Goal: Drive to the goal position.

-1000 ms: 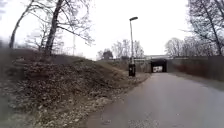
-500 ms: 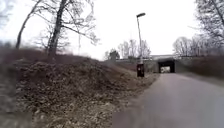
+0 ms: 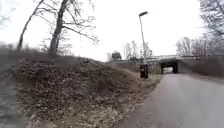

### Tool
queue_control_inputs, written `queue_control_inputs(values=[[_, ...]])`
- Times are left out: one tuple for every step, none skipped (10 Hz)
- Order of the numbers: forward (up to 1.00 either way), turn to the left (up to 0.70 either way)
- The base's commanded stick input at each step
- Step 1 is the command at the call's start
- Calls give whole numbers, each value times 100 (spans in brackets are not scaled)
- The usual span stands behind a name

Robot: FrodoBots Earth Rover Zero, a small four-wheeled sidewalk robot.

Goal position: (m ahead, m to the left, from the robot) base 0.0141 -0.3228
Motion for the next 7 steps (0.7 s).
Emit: queue_control_inputs(values=[[0,100],[0,100],[0,100],[0,100],[0,100],[0,100],[0,100]])
